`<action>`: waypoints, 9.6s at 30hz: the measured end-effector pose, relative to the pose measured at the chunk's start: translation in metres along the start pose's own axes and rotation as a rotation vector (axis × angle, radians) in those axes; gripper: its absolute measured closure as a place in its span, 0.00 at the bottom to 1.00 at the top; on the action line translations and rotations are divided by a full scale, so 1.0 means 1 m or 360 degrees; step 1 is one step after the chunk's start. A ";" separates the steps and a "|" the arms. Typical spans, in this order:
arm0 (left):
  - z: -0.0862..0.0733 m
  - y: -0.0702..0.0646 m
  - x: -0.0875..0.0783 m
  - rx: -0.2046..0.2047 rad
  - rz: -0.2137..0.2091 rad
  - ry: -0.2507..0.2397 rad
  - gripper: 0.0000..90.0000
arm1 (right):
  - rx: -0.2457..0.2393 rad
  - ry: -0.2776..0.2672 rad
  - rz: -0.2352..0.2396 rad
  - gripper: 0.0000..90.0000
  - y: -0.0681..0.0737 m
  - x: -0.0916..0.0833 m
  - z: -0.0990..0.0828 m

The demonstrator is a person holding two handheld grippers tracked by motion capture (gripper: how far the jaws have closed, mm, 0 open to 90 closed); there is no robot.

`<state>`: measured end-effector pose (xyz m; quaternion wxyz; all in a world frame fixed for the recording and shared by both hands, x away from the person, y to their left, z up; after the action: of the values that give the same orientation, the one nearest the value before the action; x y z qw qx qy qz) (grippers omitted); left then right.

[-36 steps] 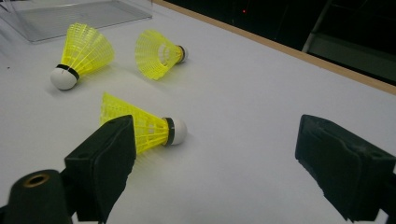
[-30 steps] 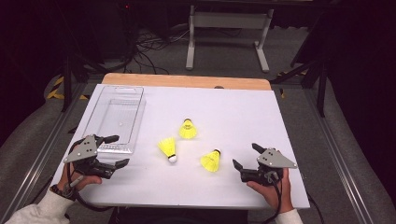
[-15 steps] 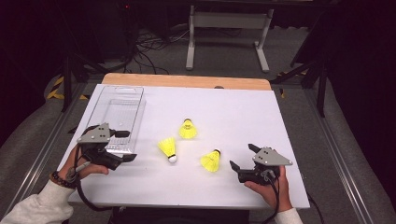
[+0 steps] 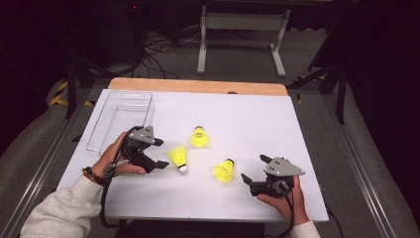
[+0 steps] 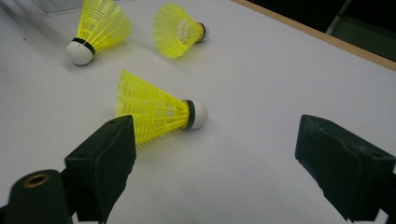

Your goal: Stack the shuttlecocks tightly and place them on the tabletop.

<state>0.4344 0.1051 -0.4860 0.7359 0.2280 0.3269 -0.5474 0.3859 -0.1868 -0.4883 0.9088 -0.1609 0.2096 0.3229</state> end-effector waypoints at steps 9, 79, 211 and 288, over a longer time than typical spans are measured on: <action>0.008 0.005 0.026 -0.0040 -0.0041 0.0027 0.28 | -0.0026 0.0028 0.0025 0.15 0.004 0.003 -0.002; 0.040 -0.021 -0.018 0.0160 0.0041 -0.0228 1.00 | -0.0042 -0.0009 -0.0046 0.16 -0.001 -0.001 0.001; 0.024 -0.020 0.079 0.0384 0.0129 0.0411 0.98 | -0.0146 0.0180 0.0036 0.14 0.016 0.014 -0.017; 0.010 0.001 -0.077 0.0315 0.0618 -0.0565 0.17 | -0.0095 0.0020 -0.0090 0.14 0.000 0.001 -0.001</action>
<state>0.4233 0.1489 -0.4225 0.8469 0.2577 0.0879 -0.4567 0.3870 -0.1867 -0.4896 0.9110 -0.1959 0.2009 0.3022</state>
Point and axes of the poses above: each handheld gripper's, and its own axes: x roughly forward along the jaws, z roughly out of its top, y roughly to its left, the point moved 10 cm from there along x, roughly forward along the jaws
